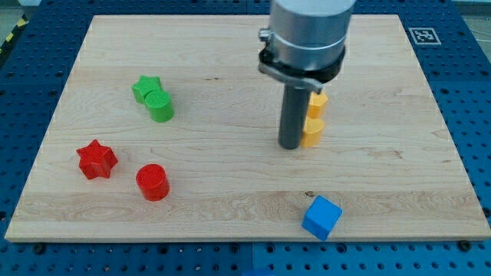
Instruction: Slide the yellow heart to the bottom right of the yellow hexagon
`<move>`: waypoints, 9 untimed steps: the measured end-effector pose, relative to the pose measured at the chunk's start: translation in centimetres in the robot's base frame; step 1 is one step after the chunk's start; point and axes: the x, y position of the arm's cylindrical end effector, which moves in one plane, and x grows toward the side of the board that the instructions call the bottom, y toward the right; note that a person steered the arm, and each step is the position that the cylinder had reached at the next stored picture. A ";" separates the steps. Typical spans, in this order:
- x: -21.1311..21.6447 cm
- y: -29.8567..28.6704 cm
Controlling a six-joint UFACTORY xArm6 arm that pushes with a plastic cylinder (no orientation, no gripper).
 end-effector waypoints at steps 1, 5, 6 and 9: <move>-0.8 0.6; -1.8 4.6; -1.2 4.3; 1.1 -7.1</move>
